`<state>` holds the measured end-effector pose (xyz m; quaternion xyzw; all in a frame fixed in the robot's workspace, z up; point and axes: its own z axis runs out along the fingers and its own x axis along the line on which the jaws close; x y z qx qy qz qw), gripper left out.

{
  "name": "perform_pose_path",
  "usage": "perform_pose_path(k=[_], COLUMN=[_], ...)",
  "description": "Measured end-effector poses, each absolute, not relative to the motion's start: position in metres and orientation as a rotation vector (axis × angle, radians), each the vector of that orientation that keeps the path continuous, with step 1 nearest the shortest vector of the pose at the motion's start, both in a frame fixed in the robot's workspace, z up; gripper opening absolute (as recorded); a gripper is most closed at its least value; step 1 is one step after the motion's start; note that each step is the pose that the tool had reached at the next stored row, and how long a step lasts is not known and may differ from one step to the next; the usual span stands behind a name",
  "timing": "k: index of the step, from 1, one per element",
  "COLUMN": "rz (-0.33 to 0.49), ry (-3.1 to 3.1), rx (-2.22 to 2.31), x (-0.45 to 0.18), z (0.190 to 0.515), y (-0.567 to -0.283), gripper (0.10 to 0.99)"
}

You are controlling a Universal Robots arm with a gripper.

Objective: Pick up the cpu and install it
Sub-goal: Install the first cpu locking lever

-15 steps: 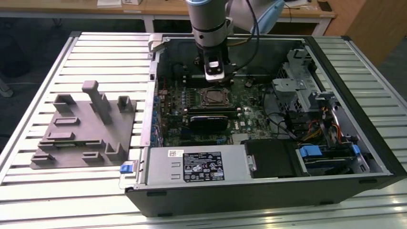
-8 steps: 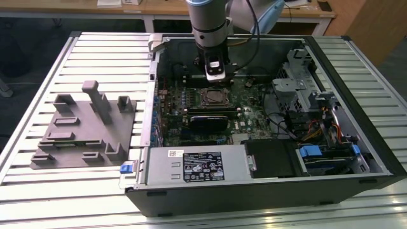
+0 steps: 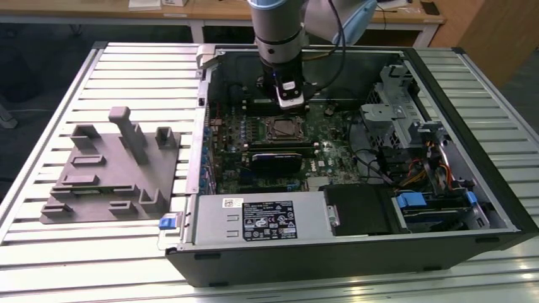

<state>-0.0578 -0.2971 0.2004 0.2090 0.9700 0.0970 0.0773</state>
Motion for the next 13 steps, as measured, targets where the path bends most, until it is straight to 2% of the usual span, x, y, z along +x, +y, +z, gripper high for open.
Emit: perform_pose_path(k=[13], rz=[0.294], ry=[2.928], rx=[0.54], x=[-0.0576], z=[0.1982], y=[-0.301], gripper=[0.106])
